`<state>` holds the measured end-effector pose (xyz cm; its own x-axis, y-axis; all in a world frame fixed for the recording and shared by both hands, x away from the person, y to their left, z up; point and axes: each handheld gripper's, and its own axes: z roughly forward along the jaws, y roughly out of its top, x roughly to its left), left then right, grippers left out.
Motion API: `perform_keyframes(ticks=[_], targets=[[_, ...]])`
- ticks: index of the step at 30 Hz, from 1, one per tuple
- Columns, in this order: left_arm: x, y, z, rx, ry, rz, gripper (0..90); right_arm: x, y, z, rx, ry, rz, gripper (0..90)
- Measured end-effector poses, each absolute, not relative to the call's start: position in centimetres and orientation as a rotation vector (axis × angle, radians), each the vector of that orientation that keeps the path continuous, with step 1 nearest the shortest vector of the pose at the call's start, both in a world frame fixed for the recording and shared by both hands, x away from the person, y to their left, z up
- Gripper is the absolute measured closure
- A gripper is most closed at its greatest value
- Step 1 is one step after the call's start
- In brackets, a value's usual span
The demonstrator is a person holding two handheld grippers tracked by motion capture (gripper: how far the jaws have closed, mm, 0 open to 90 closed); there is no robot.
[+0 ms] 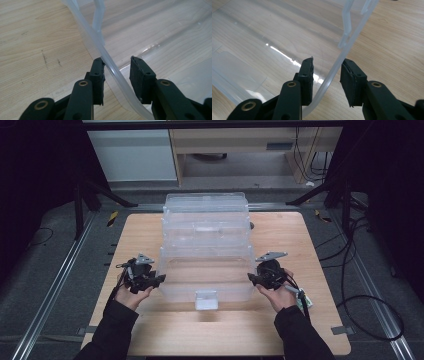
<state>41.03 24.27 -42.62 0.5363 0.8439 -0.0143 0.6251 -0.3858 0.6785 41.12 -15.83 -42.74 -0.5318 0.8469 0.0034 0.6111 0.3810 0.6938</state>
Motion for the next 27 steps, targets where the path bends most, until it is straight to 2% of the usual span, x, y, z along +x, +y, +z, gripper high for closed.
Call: perform_keyframes(ticks=[3,7,14,27], targets=[[41.0,24.0,-42.6,2.146,1.171,0.446,62.9,41.2,-16.1,-42.7,1.272,2.291,0.929,61.3],[41.2,24.1,-42.6,2.134,1.165,0.435,61.5,41.1,-16.8,-41.9,1.270,2.248,0.963,53.7],[41.2,24.6,-42.4,2.114,1.150,0.466,53.9,40.7,-19.3,-39.8,1.290,2.156,1.035,44.8],[40.9,26.1,-40.7,2.050,1.118,0.489,38.4,39.7,-23.9,-39.6,1.377,2.084,0.992,31.0]])
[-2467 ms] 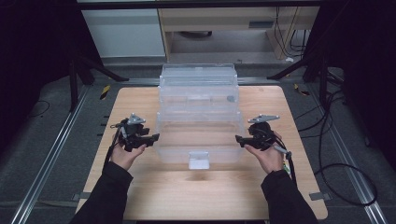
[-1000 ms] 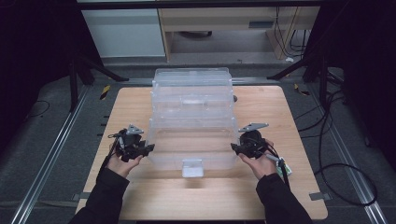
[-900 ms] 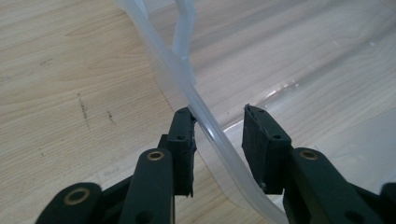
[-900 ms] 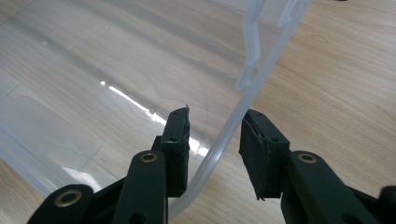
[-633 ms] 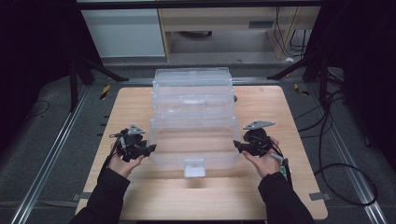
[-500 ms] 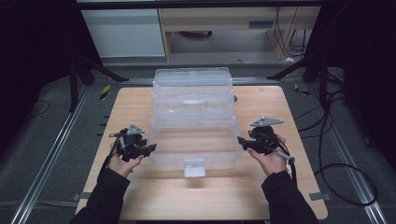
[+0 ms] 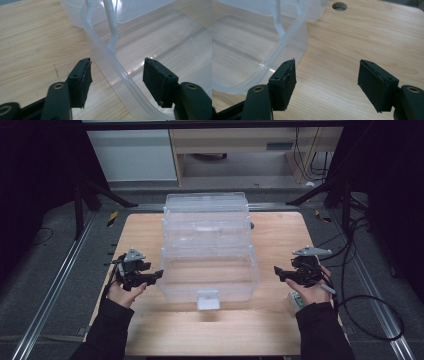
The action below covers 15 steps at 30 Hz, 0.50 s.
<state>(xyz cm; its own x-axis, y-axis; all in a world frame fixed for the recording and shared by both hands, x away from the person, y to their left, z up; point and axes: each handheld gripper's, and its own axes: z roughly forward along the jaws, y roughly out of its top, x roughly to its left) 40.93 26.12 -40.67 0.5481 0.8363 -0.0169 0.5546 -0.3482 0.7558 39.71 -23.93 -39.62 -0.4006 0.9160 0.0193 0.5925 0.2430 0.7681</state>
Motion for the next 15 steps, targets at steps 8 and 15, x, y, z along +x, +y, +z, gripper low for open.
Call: perform_keyframes(ticks=[8,15], targets=[[40.8,27.7,-39.7,2.004,1.134,0.514,31.9,39.1,-25.6,-39.8,1.442,2.093,0.935,27.5],[41.2,29.4,-39.9,1.971,1.199,0.511,30.4,38.4,-26.2,-40.9,1.462,2.128,0.880,25.0]])
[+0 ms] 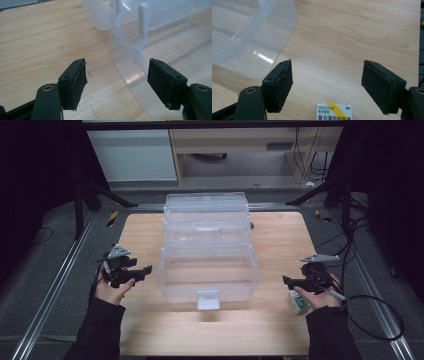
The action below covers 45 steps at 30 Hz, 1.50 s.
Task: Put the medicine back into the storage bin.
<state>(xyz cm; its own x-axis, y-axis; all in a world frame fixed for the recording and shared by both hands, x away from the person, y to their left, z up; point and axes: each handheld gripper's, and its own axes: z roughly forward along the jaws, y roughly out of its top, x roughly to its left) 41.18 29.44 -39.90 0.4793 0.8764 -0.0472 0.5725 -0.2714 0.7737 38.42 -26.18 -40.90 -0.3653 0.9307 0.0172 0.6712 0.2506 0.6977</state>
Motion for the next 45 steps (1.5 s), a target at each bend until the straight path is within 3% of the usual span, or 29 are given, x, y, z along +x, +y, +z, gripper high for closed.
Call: perform_keyframes(ticks=[23,45], targets=[[41.7,30.3,-41.1,2.015,1.248,0.490,27.4,36.4,-27.9,-44.6,1.551,2.227,0.702,24.9],[42.0,29.9,-41.7,2.040,1.251,0.472,27.0,37.2,-27.7,-46.4,1.648,2.345,0.542,43.2]])
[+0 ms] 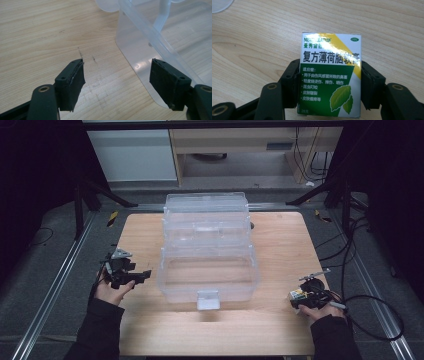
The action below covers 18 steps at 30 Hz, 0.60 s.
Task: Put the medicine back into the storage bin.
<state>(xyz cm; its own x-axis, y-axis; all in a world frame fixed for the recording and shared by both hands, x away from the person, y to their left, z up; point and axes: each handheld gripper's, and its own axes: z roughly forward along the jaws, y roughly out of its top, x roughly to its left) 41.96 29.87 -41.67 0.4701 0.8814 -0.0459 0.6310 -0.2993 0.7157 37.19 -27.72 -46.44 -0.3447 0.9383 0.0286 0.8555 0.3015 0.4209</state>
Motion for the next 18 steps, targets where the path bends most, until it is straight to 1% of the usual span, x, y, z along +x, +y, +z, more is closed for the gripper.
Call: perform_keyframes(ticks=[8,18], targets=[[42.0,29.8,-41.8,2.047,1.256,0.471,25.9,37.3,-27.8,-46.2,1.657,2.346,0.533,45.0],[42.2,29.8,-42.0,2.056,1.264,0.463,25.5,37.2,-27.5,-43.6,1.567,2.305,0.678,45.0]])
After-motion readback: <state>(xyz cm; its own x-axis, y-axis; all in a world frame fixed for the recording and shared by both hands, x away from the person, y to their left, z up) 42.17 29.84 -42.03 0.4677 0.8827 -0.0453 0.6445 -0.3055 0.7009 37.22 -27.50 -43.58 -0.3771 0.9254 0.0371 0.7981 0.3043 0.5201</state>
